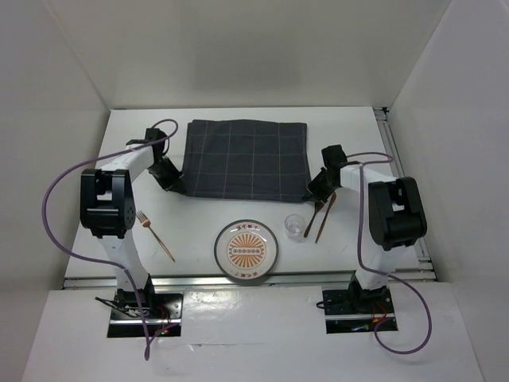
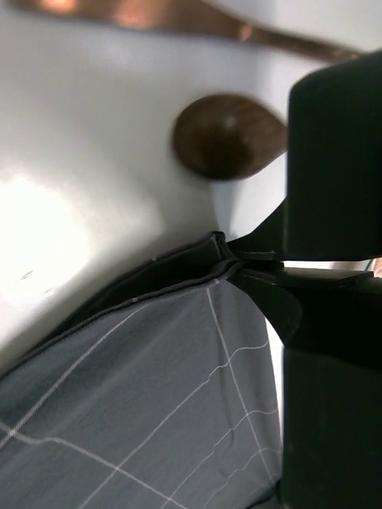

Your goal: Set the dinner table for one person

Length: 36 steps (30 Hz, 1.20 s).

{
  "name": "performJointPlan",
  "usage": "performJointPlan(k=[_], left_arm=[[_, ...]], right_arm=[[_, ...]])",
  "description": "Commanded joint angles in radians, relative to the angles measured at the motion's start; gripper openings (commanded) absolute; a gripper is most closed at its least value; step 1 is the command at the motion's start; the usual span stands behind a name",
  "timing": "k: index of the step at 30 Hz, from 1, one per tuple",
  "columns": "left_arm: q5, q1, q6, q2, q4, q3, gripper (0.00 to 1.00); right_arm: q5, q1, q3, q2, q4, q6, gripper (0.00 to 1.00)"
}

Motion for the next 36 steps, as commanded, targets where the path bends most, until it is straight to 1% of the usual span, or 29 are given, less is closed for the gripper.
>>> performJointPlan(k=[1, 2, 6, 8, 13, 17, 24, 26, 27, 28, 29, 31, 32, 33, 35, 36], left_arm=[[-0.017, 0.011, 0.023, -0.094, -0.021, -0.065, 0.00], [-0.017, 0.011, 0.023, -0.128, -0.021, -0.082, 0.00], [-0.027, 0.011, 0.023, -0.196, -0.011, -0.178, 0.00], [-0.027, 0.011, 0.023, -0.206, 0.000, -0.203, 0.00], [-0.027, 0.011, 0.013, -0.197, 0.011, -0.260, 0.00], [-0.038, 0.011, 0.013, -0.197, 0.022, -0.295, 0.00], [-0.047, 0.011, 0.023, -0.197, 0.022, -0.304, 0.00], [-0.047, 0.011, 0.042, -0.177, 0.022, -0.292, 0.19], [-0.047, 0.011, 0.043, -0.177, 0.022, -0.279, 0.30], [-0.047, 0.011, 0.055, -0.168, 0.010, -0.278, 0.37], [-0.047, 0.011, 0.055, -0.168, 0.009, -0.263, 0.50], [-0.047, 0.011, 0.055, -0.179, 0.000, -0.254, 0.68], [-0.047, 0.011, 0.064, -0.196, 0.000, -0.254, 0.72], [-0.047, 0.011, 0.064, -0.208, -0.009, -0.245, 0.80], [-0.058, 0.011, 0.073, -0.208, -0.027, -0.217, 0.80], [-0.058, 0.011, 0.073, -0.217, -0.037, -0.193, 0.82]], right_arm=[[0.071, 0.003, -0.057, -0.116, -0.022, -0.042, 0.00], [0.071, 0.003, -0.068, -0.148, -0.031, -0.056, 0.00], [0.092, 0.012, -0.096, -0.195, -0.040, -0.074, 0.00], [0.092, 0.012, -0.107, -0.218, -0.040, -0.084, 0.00], [0.092, 0.021, -0.126, -0.218, -0.051, -0.084, 0.00], [0.103, 0.031, -0.163, -0.259, -0.051, -0.065, 0.00], [0.112, 0.040, -0.217, -0.316, -0.061, -0.047, 0.00], [0.123, 0.049, -0.217, -0.328, -0.071, -0.047, 0.00], [0.123, 0.049, -0.217, -0.328, -0.080, -0.047, 0.03], [0.132, 0.049, -0.217, -0.340, -0.080, -0.047, 0.13], [0.141, 0.058, -0.217, -0.356, -0.089, -0.047, 0.21], [0.152, 0.058, -0.217, -0.373, -0.100, -0.047, 0.42], [0.161, 0.058, -0.208, -0.391, -0.114, -0.047, 0.49], [0.172, 0.058, -0.208, -0.412, -0.127, -0.047, 0.51], [0.172, 0.058, -0.197, -0.437, -0.141, -0.047, 0.52], [0.172, 0.058, -0.174, -0.451, -0.141, -0.056, 0.57]])
